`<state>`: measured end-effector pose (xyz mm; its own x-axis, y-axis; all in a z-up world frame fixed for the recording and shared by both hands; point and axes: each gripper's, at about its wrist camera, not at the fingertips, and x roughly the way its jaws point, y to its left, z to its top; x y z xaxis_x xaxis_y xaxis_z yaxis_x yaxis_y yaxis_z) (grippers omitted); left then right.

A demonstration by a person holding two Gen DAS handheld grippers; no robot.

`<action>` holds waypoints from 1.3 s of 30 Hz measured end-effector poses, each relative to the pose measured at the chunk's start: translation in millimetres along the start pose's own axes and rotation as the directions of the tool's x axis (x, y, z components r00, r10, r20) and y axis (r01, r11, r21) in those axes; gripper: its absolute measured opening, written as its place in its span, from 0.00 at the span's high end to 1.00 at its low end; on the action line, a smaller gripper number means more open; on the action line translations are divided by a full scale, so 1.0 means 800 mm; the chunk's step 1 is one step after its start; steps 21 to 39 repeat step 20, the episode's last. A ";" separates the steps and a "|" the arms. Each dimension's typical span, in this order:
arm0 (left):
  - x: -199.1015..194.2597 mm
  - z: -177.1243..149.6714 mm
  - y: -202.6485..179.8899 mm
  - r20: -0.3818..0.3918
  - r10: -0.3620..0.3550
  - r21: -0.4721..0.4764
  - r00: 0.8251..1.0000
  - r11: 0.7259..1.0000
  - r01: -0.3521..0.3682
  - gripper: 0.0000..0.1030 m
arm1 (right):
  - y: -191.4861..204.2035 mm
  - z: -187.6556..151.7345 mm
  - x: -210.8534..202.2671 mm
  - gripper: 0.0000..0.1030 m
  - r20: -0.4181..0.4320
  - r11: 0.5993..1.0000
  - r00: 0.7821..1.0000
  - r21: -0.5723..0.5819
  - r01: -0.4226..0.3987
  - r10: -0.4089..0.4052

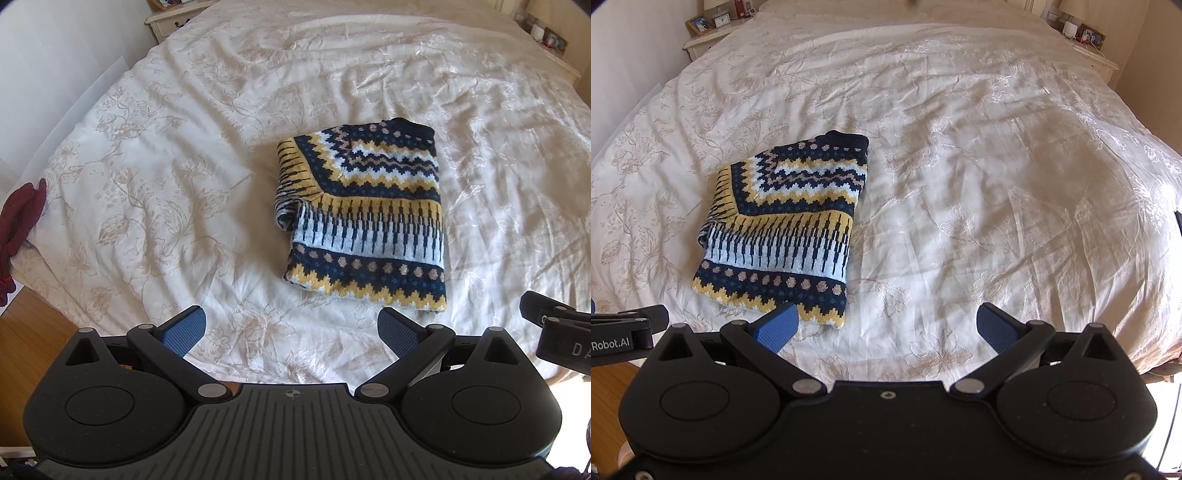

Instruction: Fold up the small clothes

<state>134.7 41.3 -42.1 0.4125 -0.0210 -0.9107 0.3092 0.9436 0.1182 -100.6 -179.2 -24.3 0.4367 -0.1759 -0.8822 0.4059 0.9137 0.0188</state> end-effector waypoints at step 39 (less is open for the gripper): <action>0.007 0.003 0.002 -0.010 0.012 0.005 1.000 1.000 -0.012 0.02 | 0.002 0.003 0.012 0.01 -0.033 1.000 0.999 0.026 -0.013 0.014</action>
